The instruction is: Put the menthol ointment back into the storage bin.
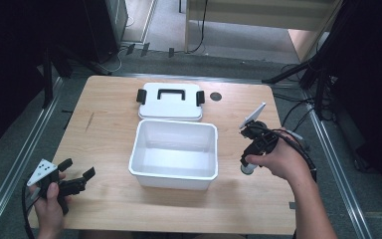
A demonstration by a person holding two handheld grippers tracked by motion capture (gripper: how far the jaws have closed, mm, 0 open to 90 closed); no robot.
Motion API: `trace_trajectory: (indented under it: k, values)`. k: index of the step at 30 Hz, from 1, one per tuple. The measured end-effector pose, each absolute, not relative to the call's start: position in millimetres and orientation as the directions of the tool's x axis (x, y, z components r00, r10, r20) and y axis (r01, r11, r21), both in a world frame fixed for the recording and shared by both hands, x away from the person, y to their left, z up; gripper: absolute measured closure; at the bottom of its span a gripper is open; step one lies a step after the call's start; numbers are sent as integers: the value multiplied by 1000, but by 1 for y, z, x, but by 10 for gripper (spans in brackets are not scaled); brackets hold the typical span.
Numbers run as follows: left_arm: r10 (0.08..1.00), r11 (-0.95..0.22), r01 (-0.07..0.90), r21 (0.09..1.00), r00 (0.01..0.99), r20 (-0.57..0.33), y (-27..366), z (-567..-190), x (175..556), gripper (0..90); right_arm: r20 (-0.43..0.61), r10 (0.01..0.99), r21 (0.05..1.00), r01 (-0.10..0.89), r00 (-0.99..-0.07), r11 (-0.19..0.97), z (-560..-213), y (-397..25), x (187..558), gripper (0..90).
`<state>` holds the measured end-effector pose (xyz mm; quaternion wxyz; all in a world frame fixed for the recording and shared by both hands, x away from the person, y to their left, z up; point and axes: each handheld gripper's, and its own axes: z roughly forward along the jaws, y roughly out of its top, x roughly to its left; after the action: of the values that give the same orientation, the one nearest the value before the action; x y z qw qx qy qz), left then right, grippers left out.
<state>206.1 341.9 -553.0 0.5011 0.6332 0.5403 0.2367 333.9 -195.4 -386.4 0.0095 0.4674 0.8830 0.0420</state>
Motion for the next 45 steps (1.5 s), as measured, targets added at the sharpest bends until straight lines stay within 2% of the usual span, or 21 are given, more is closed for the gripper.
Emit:
trace_trajectory:
  k: [18,31,45]
  values:
    - [923,84,445,891,303,-239,341,-553,206,3,19,796,84,795,-604,601,-328,-162,340,524]
    - [923,85,441,894,304,-238,341,-553,206,3,14,761,90,758,-649,646,-314,-121,345,524]
    - [922,85,440,894,306,-238,341,-553,206,3,25,703,93,702,-711,706,-319,-75,347,524]
